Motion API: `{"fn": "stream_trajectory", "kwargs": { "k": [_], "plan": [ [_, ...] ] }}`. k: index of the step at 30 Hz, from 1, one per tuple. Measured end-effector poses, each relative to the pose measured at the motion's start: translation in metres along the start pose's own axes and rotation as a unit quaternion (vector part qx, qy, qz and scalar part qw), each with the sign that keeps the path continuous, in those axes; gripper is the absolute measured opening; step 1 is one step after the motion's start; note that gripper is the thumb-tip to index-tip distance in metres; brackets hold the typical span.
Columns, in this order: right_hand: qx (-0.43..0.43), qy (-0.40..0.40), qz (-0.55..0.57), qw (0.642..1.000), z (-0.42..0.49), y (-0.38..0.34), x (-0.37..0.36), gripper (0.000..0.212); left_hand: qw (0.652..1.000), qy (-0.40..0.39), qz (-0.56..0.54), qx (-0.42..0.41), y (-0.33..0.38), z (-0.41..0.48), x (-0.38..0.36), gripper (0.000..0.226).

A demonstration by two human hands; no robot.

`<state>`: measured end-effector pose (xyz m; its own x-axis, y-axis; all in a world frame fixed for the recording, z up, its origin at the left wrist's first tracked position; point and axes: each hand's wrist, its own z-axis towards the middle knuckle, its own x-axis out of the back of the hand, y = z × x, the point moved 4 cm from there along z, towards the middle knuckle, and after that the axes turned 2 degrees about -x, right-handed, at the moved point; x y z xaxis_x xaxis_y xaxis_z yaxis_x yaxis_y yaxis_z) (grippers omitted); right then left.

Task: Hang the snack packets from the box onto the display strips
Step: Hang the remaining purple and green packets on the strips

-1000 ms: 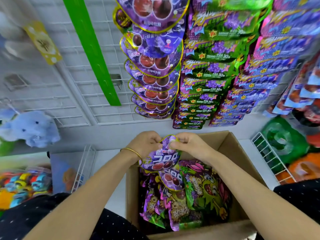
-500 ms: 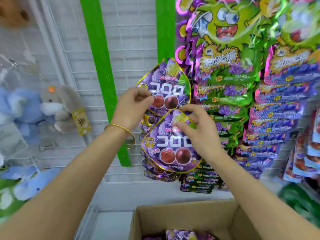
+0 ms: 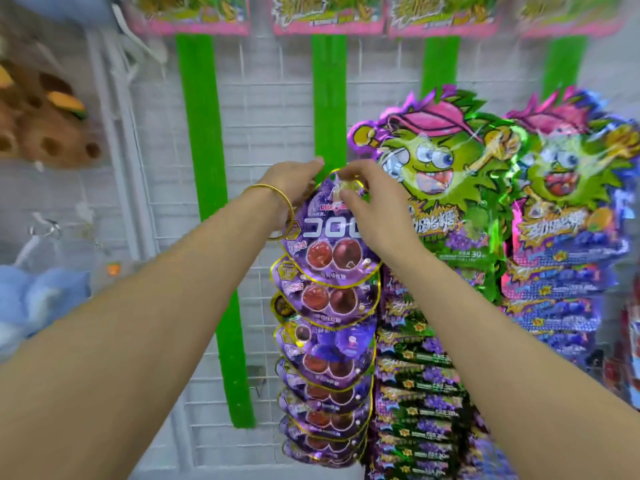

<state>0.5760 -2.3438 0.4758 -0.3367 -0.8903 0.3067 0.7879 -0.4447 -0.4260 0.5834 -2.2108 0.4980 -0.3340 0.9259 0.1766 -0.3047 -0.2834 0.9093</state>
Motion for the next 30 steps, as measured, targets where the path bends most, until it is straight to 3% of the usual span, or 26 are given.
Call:
{"fn": "stream_trajectory", "kwargs": {
  "k": [5,12,19,25,30],
  "plan": [
    [0.008,-0.022,-0.038,0.999,0.021,-0.001,0.0,0.024,0.996,-0.023,-0.087,0.012,0.012,-0.005,-0.001,0.03],
    [-0.002,-0.051,-0.048,0.998,0.03,-0.001,0.0,0.025,0.99,-0.036,-0.125,0.06,0.012,-0.01,-0.005,0.03],
    [-0.046,-0.069,-0.034,0.996,0.015,0.006,-0.003,0.026,0.996,-0.021,-0.058,0.057,0.006,-0.007,-0.004,0.03],
    [0.011,-0.097,-0.125,0.987,-0.006,0.003,-0.001,0.032,0.992,0.007,0.085,-0.098,-0.02,-0.025,0.006,0.025],
    [0.09,0.023,-0.211,0.973,-0.049,-0.01,0.026,0.035,0.928,0.145,0.227,-0.257,-0.053,-0.073,0.026,0.04]
  ]
}}
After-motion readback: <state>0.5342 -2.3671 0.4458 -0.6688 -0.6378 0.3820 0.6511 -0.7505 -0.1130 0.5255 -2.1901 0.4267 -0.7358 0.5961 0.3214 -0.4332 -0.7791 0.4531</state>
